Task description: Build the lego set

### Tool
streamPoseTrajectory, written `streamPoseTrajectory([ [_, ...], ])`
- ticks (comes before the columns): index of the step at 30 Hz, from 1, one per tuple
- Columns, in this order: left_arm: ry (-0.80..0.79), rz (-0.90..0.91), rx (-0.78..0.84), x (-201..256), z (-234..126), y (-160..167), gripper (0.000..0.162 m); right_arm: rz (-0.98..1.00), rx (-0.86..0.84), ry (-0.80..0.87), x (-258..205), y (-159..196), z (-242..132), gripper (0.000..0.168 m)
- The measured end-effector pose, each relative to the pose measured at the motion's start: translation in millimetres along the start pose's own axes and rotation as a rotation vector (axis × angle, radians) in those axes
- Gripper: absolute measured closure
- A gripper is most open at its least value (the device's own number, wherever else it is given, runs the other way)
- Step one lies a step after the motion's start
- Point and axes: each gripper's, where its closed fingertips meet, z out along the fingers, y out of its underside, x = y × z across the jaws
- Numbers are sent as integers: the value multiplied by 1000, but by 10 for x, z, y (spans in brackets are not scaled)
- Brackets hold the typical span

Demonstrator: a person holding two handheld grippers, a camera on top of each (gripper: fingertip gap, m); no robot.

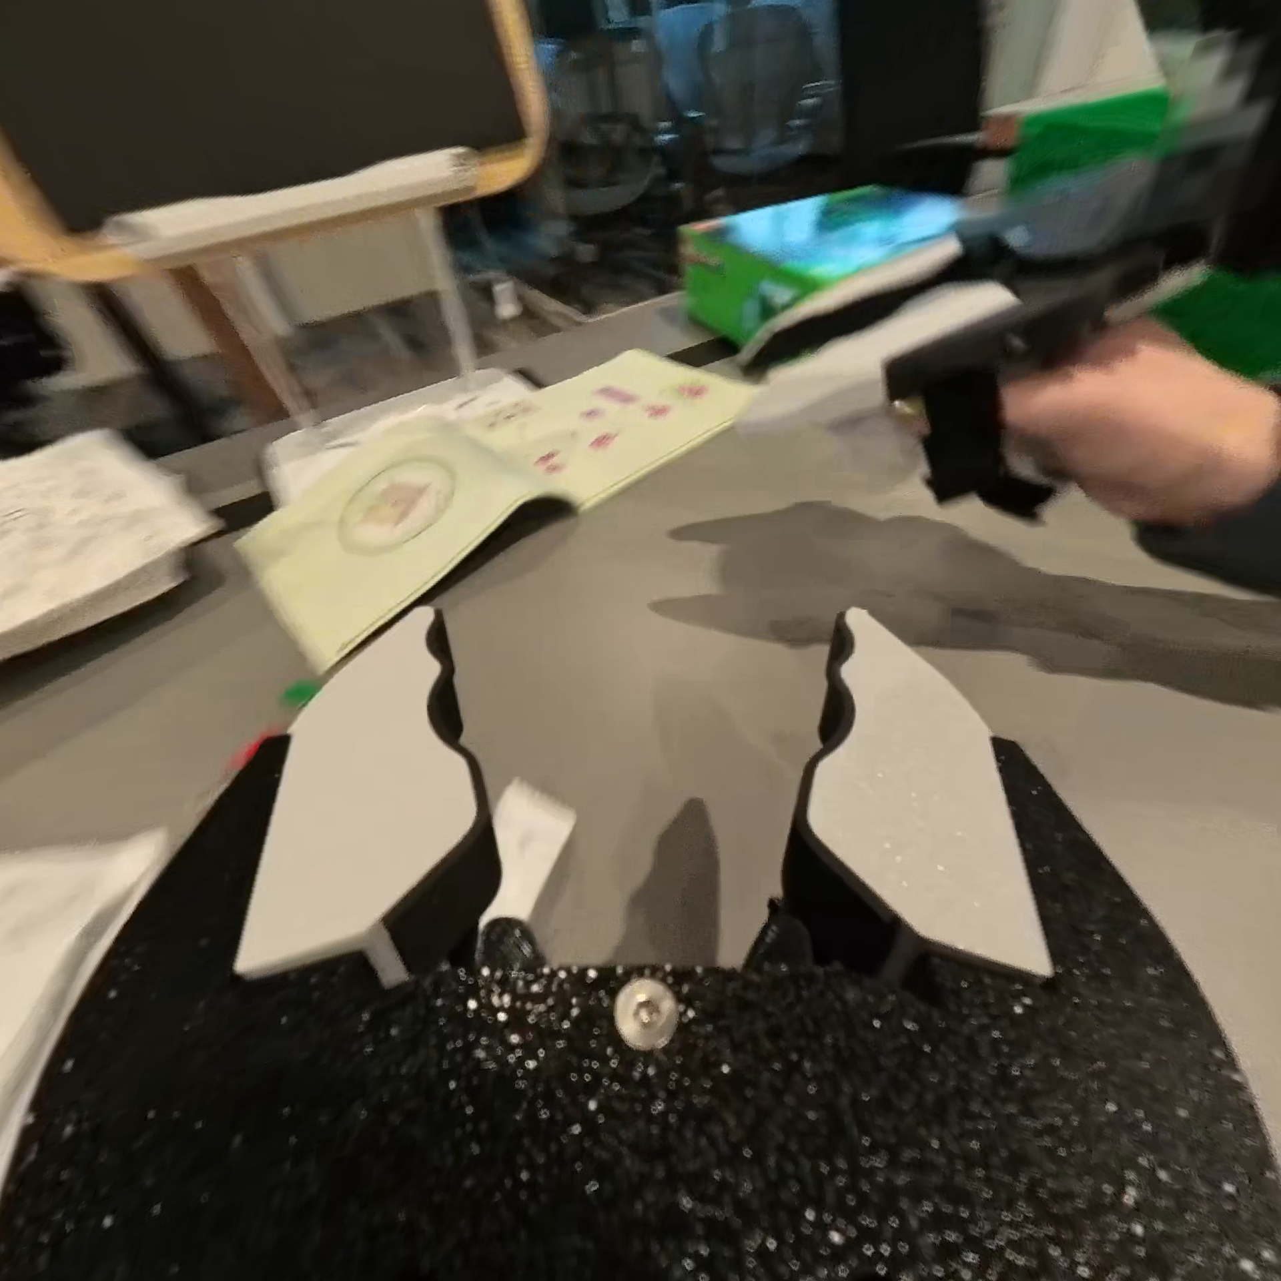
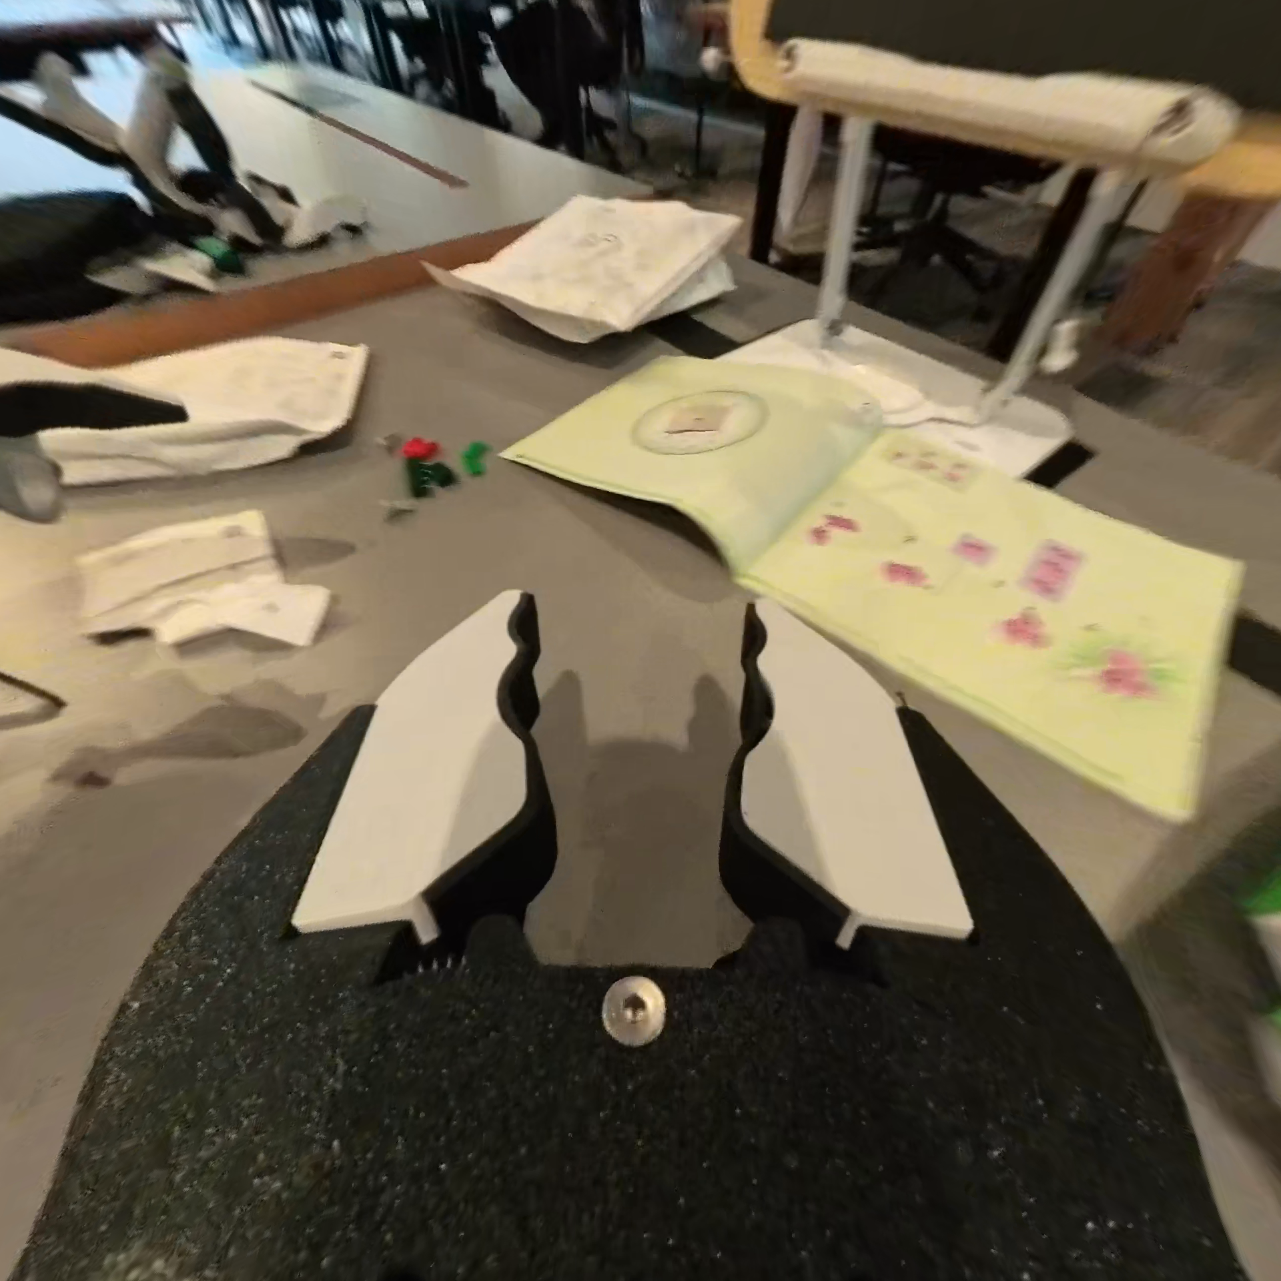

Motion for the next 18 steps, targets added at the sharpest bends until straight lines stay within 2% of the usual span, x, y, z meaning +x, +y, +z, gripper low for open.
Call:
streamPoseTrajectory([
  [2,-106,24,1,-146,-286,114,65,29,38,-42,-331,105,93,109],
  [5,-241,-7,-15,-498,-744,258,73,-55,45,-72,-630,201,229,108],
  [12,-564,-188,-77,-1362,-1644,582,78,-145,173,-41,-682,133,125,113],
  [14,-643,-219,-73,-1559,-1844,654,82,-139,176,-41,-674,137,115,114],
  [16,-697,-208,-138,-1703,-1945,793,82,-119,170,-49,-661,144,123,114],
  [18,-694,-242,-250,-1761,-1941,976,72,-110,177,-53,-657,137,115,115],
])
